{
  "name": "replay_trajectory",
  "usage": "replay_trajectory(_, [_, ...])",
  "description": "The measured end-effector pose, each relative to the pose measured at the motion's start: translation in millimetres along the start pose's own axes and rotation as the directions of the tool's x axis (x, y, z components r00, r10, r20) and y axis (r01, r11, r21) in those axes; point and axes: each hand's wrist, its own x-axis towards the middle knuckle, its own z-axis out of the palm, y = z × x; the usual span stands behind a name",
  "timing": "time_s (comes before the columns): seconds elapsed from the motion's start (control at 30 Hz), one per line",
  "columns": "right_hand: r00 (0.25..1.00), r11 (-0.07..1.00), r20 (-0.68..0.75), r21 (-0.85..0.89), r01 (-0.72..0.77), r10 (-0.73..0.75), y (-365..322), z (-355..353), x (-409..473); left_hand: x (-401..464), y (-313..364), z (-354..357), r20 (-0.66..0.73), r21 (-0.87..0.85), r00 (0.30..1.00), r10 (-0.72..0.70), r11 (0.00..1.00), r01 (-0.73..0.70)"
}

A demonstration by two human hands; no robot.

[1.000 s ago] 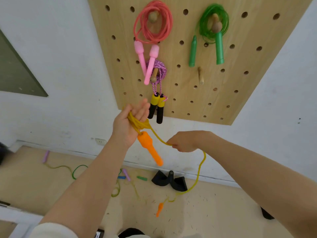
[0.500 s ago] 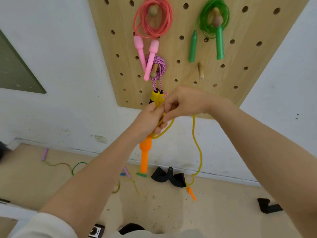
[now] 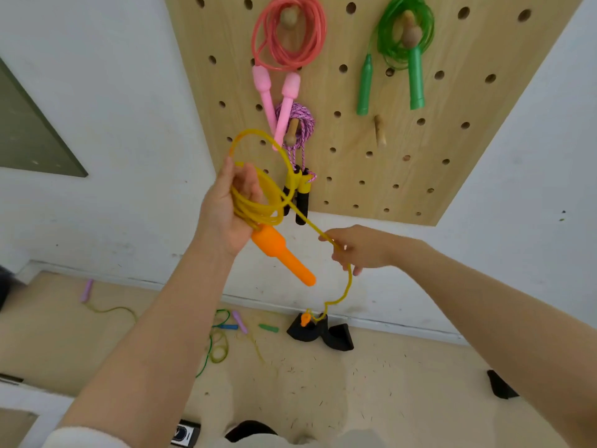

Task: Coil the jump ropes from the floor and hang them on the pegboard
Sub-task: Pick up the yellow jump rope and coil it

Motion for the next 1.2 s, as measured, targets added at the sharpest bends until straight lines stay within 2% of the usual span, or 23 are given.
replay_trajectory(0.07, [0.999, 0.997, -0.013, -0.071, 0.031, -0.032, -4.2, 4.8, 1.1, 6.4, 1.4, -10.9, -0.116, 0.015, 0.992, 0.048, 0.999, -0.046])
replay_trajectory(0.13, [0.997, 0.991, 0.015, -0.112, 0.072, -0.070, -14.5, 2.1, -0.3, 11.1, -4.0, -19.9, -0.179, 0.108, 0.981, 0.076, 0.993, -0.057])
replay_trajectory(0.2, [0.991, 0.971, 0.082, -0.207, 0.120, -0.104, -27.7, -1.0, -2.7, 14.8, -13.1, -25.9, -0.175, 0.336, 0.975, 0.138, 0.939, -0.073])
replay_trajectory(0.23, [0.986, 0.946, 0.104, -0.285, 0.152, -0.127, -35.2, -2.2, -3.7, 15.0, -18.9, -26.8, -0.131, 0.509, 0.975, 0.178, 0.856, -0.087])
replay_trajectory(0.3, [0.976, 0.876, 0.116, -0.430, 0.218, -0.185, -51.7, -5.0, -3.9, 13.0, -31.9, -29.5, 0.024, 0.812, 0.982, 0.189, 0.570, -0.130])
replay_trajectory(0.37, [0.954, 0.824, 0.048, -0.492, 0.281, -0.297, -66.6, -15.8, -4.5, 6.3, -41.8, -32.0, 0.144, 0.945, 0.987, 0.077, 0.286, -0.160])
replay_trajectory(0.4, [0.932, 0.814, -0.024, -0.496, 0.302, -0.361, -71.2, -23.8, -5.8, 1.5, -45.4, -33.2, 0.172, 0.957, 0.985, -0.009, 0.237, -0.165])
replay_trajectory(0.47, [0.886, 0.844, -0.176, -0.429, 0.323, -0.429, -72.1, -39.7, -9.6, -9.1, -49.0, -32.0, 0.171, 0.938, 0.965, -0.197, 0.333, -0.098])
replay_trajectory(0.6, [0.856, 0.926, -0.359, -0.195, 0.322, -0.373, -57.8, -53.3, -18.2, -16.6, -43.3, -26.6, 0.160, 0.851, 0.918, -0.363, 0.522, 0.058])
replay_trajectory(0.7, [0.856, 0.954, -0.421, -0.108, 0.280, -0.299, -43.9, -51.3, -16.9, -17.5, -35.7, -17.9, 0.205, 0.704, 0.810, -0.549, 0.658, 0.267])
replay_trajectory(0.73, [0.852, 0.955, -0.437, -0.070, 0.287, -0.288, -39.0, -49.8, -16.2, -18.0, -33.5, -15.2, 0.229, 0.677, 0.793, -0.565, 0.678, 0.287])
replay_trajectory(0.83, [0.812, 0.917, -0.476, 0.031, 0.398, -0.336, -32.3, -43.5, -13.0, -18.9, -30.6, -11.0, 0.321, 0.636, 0.802, -0.503, 0.742, 0.211])
replay_trajectory(0.9, [0.781, 0.875, -0.498, 0.083, 0.476, -0.377, -37.0, -39.7, -12.6, -19.0, -28.4, -10.4, 0.410, 0.545, 0.764, -0.498, 0.806, 0.233])
replay_trajectory(0.93, [0.784, 0.854, -0.488, 0.136, 0.503, -0.384, -40.3, -38.9, -13.4, -17.3, -28.0, -11.5, 0.474, 0.488, 0.712, -0.519, 0.827, 0.279])
replay_trajectory(1.0, [0.808, 0.806, -0.439, 0.258, 0.533, -0.393, -45.7, -38.8, -14.9, -14.3, -27.5, -11.5, 0.629, 0.366, 0.541, -0.558, 0.827, 0.427])
replay_trajectory(1.03, [0.819, 0.788, -0.421, 0.307, 0.534, -0.391, -48.2, -39.0, -15.0, -13.1, -27.1, -9.9, 0.673, 0.315, 0.491, -0.554, 0.815, 0.487])
replay_trajectory(1.1, [0.822, 0.762, -0.422, 0.359, 0.538, -0.381, -52.9, -39.9, -13.9, -11.0, -26.7, -8.5, 0.682, 0.246, 0.504, -0.530, 0.815, 0.524])
replay_trajectory(1.17, [0.826, 0.747, -0.432, 0.397, 0.534, -0.361, -55.2, -42.0, -11.0, -9.5, -31.0, -8.6, 0.665, 0.207, 0.560, -0.494, 0.843, 0.497])
replay_trajectory(1.2, [0.850, 0.742, -0.405, 0.441, 0.504, -0.337, -53.4, -42.5, -9.2, -8.4, -32.3, -8.8, 0.674, 0.167, 0.562, -0.479, 0.840, 0.516])
